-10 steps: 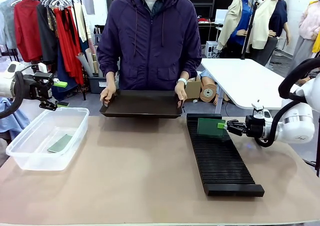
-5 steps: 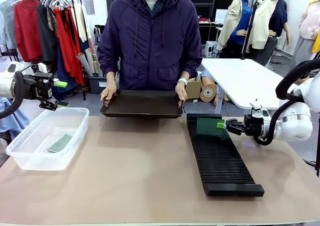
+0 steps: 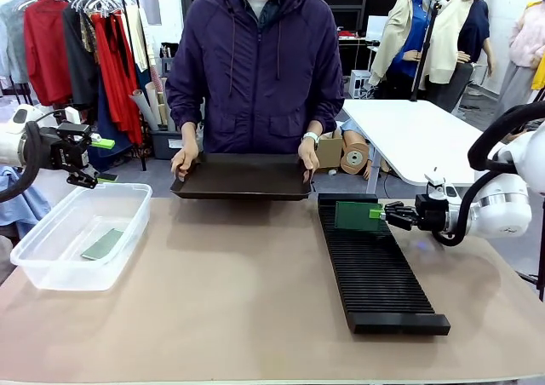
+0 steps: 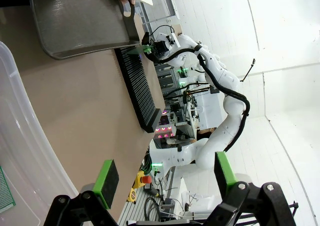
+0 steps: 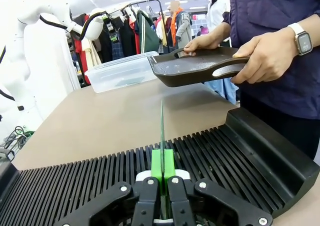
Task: Sort PCBs into racks and boxes based on the side picked up.
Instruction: If the short side of the Blank PCB is picked up, insert it into the PCB Rack ; if the long side is picked up, place it in the Organizing box.
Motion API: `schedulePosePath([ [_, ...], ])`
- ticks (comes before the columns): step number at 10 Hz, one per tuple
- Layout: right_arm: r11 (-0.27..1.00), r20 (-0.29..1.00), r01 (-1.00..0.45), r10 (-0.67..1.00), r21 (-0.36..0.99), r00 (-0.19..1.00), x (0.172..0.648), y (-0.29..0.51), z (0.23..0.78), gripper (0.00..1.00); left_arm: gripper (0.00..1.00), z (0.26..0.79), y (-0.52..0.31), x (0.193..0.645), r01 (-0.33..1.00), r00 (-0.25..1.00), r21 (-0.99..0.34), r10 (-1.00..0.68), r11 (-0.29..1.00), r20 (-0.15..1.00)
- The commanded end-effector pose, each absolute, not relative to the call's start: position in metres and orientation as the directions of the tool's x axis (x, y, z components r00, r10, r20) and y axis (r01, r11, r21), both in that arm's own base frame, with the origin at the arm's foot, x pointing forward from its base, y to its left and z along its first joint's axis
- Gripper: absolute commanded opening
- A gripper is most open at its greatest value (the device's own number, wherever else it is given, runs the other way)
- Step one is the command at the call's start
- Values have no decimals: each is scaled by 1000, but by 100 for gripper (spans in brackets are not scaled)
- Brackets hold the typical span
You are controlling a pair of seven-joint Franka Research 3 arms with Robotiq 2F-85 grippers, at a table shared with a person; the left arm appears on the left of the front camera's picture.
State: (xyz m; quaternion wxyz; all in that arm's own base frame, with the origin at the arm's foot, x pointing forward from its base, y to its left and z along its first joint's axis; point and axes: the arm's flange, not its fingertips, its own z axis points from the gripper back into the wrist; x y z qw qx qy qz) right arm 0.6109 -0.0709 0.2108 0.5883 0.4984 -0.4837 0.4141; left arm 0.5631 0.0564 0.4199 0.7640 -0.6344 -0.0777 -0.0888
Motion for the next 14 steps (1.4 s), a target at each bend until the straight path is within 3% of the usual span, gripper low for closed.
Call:
schedulePosePath([
  [1,112,976,-972,40,208,214,616,-73,207,0,100,422,57,563,238,971,-955,-39,179,234],
  [14,119,965,-968,115,221,235,627,-75,214,0,100,422,57,563,238,971,-955,-39,179,234],
])
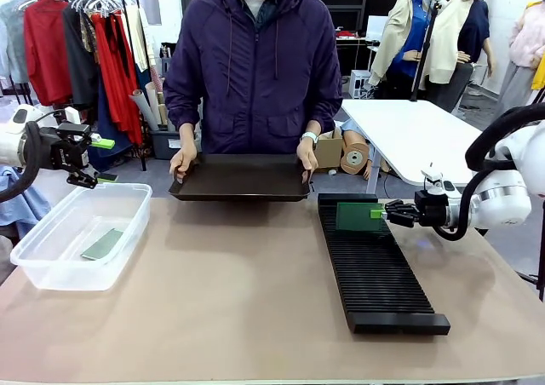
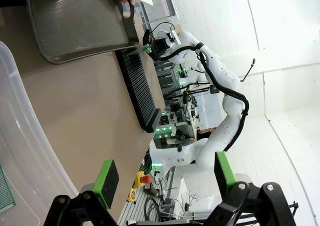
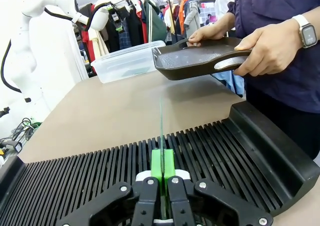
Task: Sort PCBs into racks and boxes based on the side picked up.
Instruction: If the short side of the Blank PCB is picked up, insert it into the PCB Rack ; if the long side is picked up, place it in the Organizing box.
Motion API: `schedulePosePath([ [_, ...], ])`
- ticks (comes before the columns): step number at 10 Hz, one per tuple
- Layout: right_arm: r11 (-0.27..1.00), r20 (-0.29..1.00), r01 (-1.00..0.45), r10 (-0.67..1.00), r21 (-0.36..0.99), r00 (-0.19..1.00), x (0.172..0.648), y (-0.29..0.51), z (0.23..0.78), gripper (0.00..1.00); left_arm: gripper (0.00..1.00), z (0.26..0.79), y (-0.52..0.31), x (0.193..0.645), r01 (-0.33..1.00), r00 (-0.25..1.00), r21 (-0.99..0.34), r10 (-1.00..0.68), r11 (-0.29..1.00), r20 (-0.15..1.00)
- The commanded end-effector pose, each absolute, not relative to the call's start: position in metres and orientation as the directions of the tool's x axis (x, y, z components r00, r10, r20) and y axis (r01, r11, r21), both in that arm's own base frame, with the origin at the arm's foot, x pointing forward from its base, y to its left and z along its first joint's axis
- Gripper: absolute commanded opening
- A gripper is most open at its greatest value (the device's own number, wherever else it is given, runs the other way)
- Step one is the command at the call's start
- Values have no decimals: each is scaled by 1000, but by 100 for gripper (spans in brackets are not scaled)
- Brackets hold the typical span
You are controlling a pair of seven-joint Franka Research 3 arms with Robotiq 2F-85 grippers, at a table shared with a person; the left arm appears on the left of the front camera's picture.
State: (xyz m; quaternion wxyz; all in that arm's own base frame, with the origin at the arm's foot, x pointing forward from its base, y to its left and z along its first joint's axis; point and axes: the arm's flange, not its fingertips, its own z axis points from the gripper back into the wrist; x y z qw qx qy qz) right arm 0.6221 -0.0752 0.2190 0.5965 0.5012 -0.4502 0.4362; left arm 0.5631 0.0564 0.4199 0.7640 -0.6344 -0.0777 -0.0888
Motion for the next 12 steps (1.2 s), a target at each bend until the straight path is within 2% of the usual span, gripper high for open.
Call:
schedulePosePath([
  [1,126,967,-968,107,217,231,627,-75,214,0,100,422,57,563,238,971,-955,-39,179,234],
  [12,134,975,-971,80,195,207,632,-74,221,0,100,422,57,563,238,971,-955,-39,179,234],
])
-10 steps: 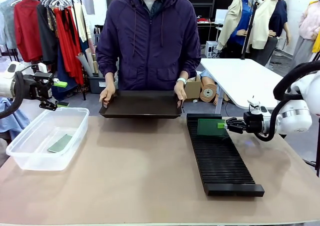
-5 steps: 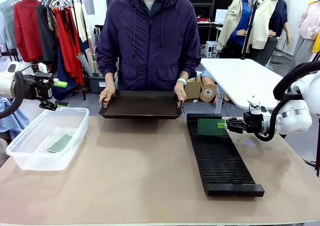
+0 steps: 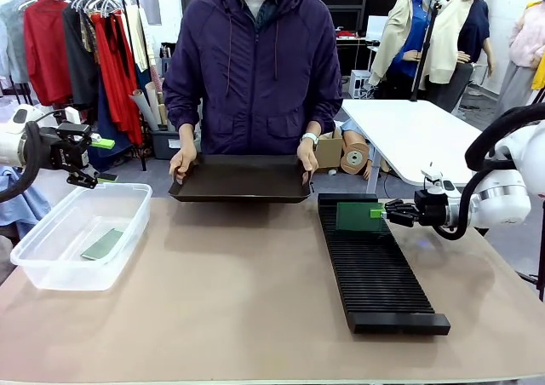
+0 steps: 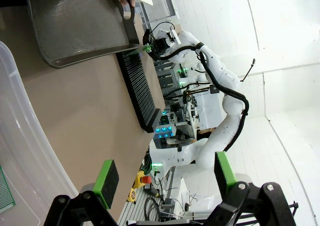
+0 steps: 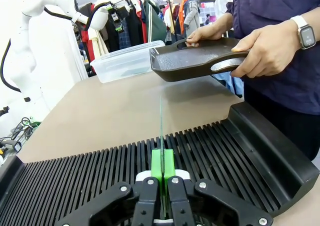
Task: Sort PCBs into racks and boxes based on the side picked up.
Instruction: If the short side of the Blank PCB is picked up, insert it into the PCB Rack ; if the long side is picked up, place it in the Organizing box.
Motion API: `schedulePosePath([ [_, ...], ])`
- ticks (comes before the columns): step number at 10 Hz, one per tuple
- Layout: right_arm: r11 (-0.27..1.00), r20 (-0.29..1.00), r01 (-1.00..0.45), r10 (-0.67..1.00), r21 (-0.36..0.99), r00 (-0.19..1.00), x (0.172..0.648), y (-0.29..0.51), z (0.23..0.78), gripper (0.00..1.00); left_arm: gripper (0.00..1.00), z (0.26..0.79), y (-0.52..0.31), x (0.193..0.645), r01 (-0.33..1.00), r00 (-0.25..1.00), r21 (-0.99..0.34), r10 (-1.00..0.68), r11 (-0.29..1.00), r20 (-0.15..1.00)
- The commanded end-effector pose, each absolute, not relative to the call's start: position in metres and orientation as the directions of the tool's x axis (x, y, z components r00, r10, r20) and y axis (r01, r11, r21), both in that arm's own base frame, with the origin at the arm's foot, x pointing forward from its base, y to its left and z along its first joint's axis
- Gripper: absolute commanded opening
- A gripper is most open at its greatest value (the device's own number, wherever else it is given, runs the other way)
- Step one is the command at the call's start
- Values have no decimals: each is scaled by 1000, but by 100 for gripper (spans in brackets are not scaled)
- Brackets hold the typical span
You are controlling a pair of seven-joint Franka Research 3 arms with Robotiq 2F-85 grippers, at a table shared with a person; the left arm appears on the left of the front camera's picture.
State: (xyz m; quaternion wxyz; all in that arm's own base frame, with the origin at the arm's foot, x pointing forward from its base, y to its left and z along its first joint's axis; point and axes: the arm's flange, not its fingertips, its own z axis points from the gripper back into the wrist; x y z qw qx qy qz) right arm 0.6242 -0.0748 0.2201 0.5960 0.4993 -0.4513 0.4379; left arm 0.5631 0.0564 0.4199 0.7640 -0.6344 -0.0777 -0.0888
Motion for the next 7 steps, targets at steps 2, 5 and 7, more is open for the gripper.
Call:
schedulePosePath([
  [2,136,976,-971,72,196,207,633,-74,221,0,100,422,57,563,238,971,-955,-39,179,234],
  [5,119,979,-974,44,192,199,634,-75,223,0,100,422,57,563,238,971,-955,-39,179,234],
  [7,118,979,-974,41,192,198,634,-76,224,0,100,422,57,563,238,971,-955,-39,179,234],
])
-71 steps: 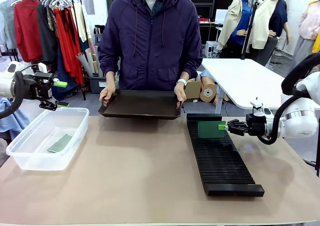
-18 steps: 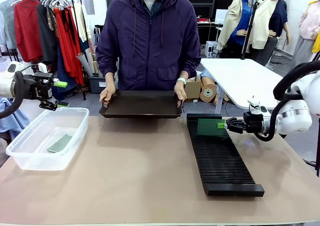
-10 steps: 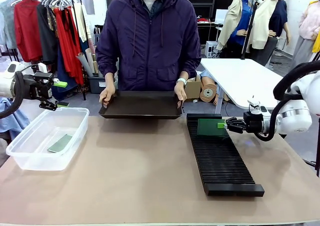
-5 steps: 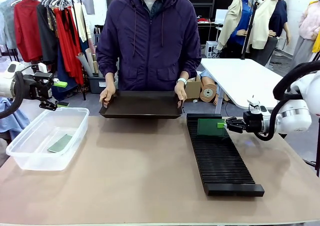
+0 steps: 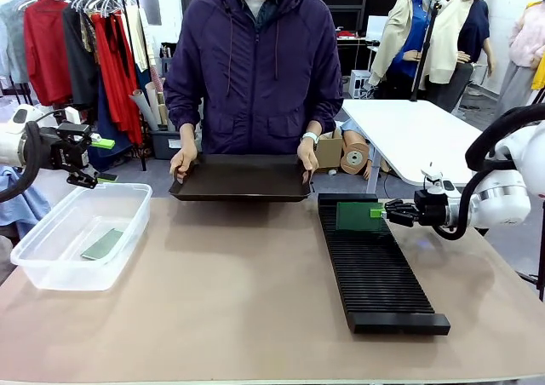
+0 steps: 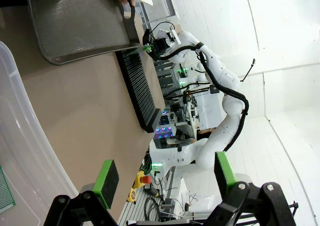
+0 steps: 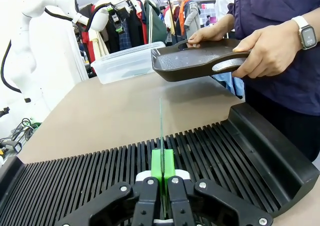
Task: Sort PCBs into racks and boxes based on the side picked up.
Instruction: If the short side of the Blank PCB is picked up, insert it into the PCB Rack ; if the long side is picked up, place it in the Organizing box.
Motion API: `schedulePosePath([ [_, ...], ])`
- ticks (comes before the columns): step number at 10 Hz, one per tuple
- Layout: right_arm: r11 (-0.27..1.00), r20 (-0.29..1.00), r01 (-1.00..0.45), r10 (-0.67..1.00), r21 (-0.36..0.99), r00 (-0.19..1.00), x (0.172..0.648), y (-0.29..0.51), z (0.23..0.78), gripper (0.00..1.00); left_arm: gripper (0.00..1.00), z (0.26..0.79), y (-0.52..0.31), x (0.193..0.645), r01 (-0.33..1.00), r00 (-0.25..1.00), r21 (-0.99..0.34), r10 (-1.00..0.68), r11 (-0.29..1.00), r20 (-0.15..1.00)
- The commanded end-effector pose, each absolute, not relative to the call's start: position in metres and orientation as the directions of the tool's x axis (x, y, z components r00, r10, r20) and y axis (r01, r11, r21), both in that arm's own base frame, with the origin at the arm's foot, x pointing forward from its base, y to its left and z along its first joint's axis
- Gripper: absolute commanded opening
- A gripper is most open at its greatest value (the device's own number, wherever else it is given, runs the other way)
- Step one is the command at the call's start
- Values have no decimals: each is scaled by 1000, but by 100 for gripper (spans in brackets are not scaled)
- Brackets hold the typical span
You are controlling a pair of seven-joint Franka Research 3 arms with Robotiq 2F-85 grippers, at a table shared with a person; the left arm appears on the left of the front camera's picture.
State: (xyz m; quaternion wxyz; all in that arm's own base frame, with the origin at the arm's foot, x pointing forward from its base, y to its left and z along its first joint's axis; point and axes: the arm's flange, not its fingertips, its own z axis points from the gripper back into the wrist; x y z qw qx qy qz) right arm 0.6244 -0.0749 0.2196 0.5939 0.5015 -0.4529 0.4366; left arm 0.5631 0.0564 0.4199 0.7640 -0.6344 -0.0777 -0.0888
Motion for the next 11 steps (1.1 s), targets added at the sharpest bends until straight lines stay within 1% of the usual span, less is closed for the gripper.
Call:
schedulePosePath([
  [1,115,980,-975,34,191,196,634,-76,225,0,100,422,57,563,238,971,-955,-39,179,234],
  [11,117,975,-971,51,211,218,642,-75,223,0,100,422,57,563,238,971,-955,-39,179,234],
])
